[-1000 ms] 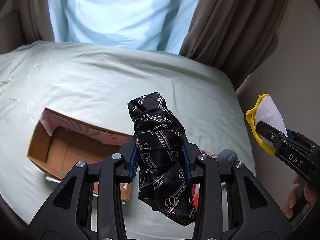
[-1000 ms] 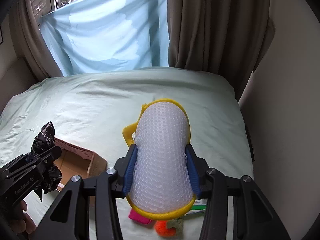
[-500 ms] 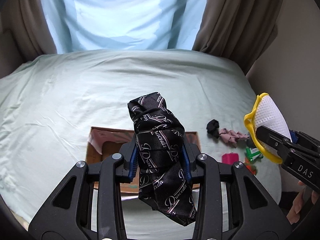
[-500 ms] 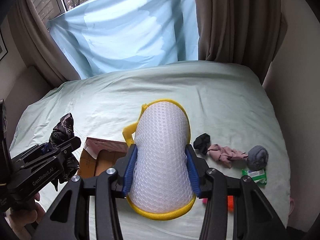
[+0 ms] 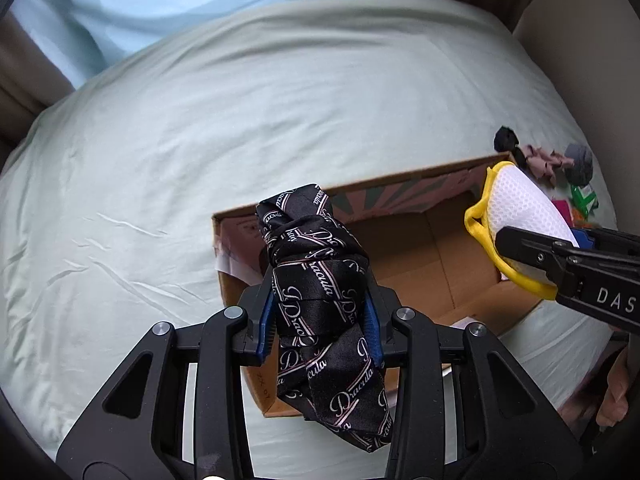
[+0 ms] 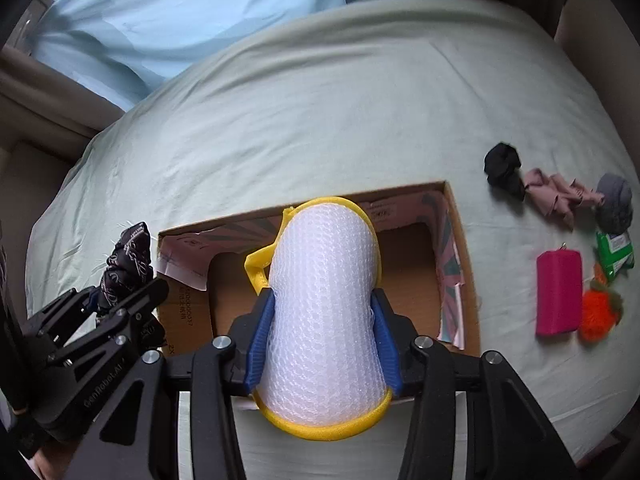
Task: Organize soft objects
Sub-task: 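Carry the scarf and mesh pad over the cardboard box with both tools, then open both tools to drop the scarf and mesh pad into the box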
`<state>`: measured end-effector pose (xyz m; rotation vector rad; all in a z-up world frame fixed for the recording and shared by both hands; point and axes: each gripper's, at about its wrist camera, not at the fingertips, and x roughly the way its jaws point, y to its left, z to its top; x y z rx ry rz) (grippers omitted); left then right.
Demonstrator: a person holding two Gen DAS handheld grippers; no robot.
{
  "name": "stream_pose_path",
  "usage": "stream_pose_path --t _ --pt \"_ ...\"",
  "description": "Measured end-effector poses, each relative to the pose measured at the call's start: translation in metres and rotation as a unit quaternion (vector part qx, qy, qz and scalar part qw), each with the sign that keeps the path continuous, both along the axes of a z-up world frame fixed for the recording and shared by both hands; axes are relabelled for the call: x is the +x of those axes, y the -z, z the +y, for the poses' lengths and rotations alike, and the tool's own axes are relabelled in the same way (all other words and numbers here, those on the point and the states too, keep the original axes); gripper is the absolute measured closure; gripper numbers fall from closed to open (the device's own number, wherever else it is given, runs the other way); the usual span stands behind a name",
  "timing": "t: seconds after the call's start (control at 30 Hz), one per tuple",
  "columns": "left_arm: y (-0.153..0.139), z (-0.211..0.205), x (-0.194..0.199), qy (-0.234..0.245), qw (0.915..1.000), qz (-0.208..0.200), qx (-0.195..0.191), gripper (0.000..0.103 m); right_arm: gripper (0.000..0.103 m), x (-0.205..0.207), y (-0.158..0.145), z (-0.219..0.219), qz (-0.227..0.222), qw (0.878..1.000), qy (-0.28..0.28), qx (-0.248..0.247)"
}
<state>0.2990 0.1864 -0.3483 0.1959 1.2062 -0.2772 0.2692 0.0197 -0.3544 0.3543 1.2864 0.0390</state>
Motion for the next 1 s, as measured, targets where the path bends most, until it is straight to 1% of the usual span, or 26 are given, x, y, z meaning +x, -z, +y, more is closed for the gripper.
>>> stream_pose_path --t 0.2,0.27,0.37,0.4,0.43,0.47,0.5,0.53,0.57,0.6,0.7,0.8,0.87,1.0 --pt "0.053 -0.01 0.015 0.031 0.9979 0.055 0.012 0.071 0.06 0.022 0.056 -0.005 0.07 0.996 0.04 0.034" --pt "0.066 -0.014 0.018 0.039 0.9967 0.069 0.013 0.071 0.06 0.03 0.069 -0.005 0.087 0.995 0.039 0.04" --pt "0.08 -0.02 0.024 0.054 0.9943 0.09 0.015 0.071 0.059 0.038 0.081 -0.005 0.102 0.993 0.041 0.044" --pt "0.083 -0.024 0.025 0.061 0.9935 0.095 0.019 0.071 0.057 0.04 0.085 -0.006 0.109 0.992 0.043 0.048" --pt "0.085 -0.027 0.026 0.07 0.9922 0.101 0.019 0.068 0.052 0.042 0.089 -0.006 0.116 0.99 0.047 0.057" --pt "0.087 -0.029 0.026 0.079 0.991 0.107 0.014 0.054 0.048 0.045 0.092 -0.006 0.119 0.989 0.05 0.065" --pt "0.089 -0.031 0.027 0.087 0.9896 0.114 0.01 0.022 0.034 0.046 0.094 -0.006 0.12 0.989 0.053 0.068" --pt "0.09 -0.033 0.027 0.095 0.9883 0.12 0.006 0.004 0.014 0.048 0.095 -0.006 0.121 0.989 0.054 0.063" --pt "0.09 -0.035 0.026 0.101 0.9875 0.121 0.005 0.0 0.006 0.05 0.095 -0.004 0.127 0.989 0.051 0.057" --pt "0.088 -0.036 0.024 0.106 0.9874 0.117 0.002 0.0 0.001 0.051 0.096 -0.004 0.131 0.989 0.048 0.054" --pt "0.085 -0.036 0.02 0.112 0.9876 0.11 0.008 0.0 0.001 0.05 0.096 -0.007 0.13 0.989 0.051 0.053" --pt "0.085 -0.032 0.019 0.107 0.9872 0.118 -0.002 0.0 0.001 0.044 0.099 -0.011 0.137 0.987 0.058 0.058" --pt "0.083 -0.03 0.019 0.104 0.9877 0.117 -0.002 0.0 0.001 0.041 0.098 -0.014 0.137 0.987 0.064 0.063" --pt "0.07 -0.026 0.015 0.104 0.9889 0.106 -0.002 0.0 0.001 0.034 0.091 -0.012 0.132 0.987 0.063 0.065"
